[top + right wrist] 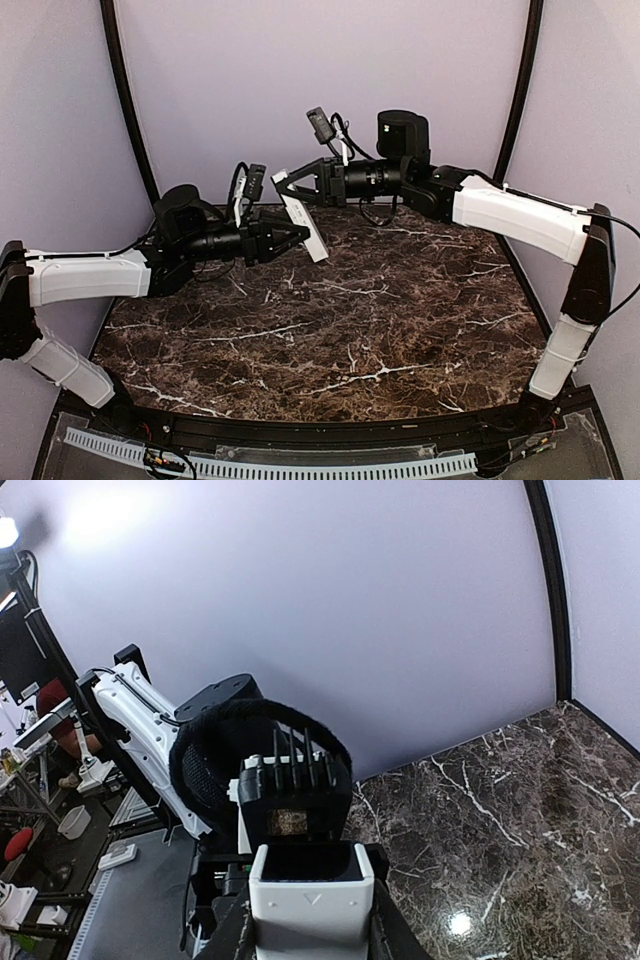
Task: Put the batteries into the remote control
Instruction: Pass from the right arm to the left, then place the remote control at the center of the board.
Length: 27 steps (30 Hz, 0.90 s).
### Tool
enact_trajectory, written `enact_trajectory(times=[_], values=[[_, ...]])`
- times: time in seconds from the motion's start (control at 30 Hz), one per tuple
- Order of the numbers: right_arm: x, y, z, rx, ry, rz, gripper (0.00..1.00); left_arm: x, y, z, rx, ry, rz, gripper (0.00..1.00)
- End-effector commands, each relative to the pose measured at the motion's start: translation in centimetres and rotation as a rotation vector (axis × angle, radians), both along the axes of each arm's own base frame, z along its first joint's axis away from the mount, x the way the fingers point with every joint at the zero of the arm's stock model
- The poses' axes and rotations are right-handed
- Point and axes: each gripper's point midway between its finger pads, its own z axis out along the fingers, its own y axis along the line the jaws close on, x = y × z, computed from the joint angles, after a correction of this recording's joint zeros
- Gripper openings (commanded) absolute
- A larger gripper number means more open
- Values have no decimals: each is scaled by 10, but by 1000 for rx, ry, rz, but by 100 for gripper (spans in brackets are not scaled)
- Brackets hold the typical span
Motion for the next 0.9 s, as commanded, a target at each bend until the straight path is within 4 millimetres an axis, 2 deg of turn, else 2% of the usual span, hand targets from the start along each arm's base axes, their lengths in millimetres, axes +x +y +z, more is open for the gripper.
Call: enact_trajectory(times=[0.0,0.07,0.27,0.37,0.43,0.47,0.57,0.6,0.7,0.73,0.87], values=[[-2,-3,0,0,7,-2,27,3,3,9,1,-42,35,0],[1,-5,-3,0,16,-11,43,4,5,6,30,-39,49,0],[18,-25,-9,28,56,-57,71,11,14,-19,190,10,122,0],[27,-36,-11,41,75,-84,97,16,21,-37,291,58,170,0],[35,-45,-14,30,90,-123,99,23,29,-56,405,106,216,0],[40,-49,-17,18,95,-152,99,22,33,-72,498,150,218,0],[59,-66,-29,-47,94,-298,99,37,55,-108,725,240,327,0],[65,-72,-33,-77,87,-355,99,34,62,-127,833,297,320,0],[81,-94,-50,-194,81,-518,99,31,80,-161,1048,388,323,0],[85,-102,-55,-232,79,-567,99,27,83,-177,1134,435,294,0],[91,-129,-71,-346,72,-689,99,17,86,-215,1345,507,230,0]])
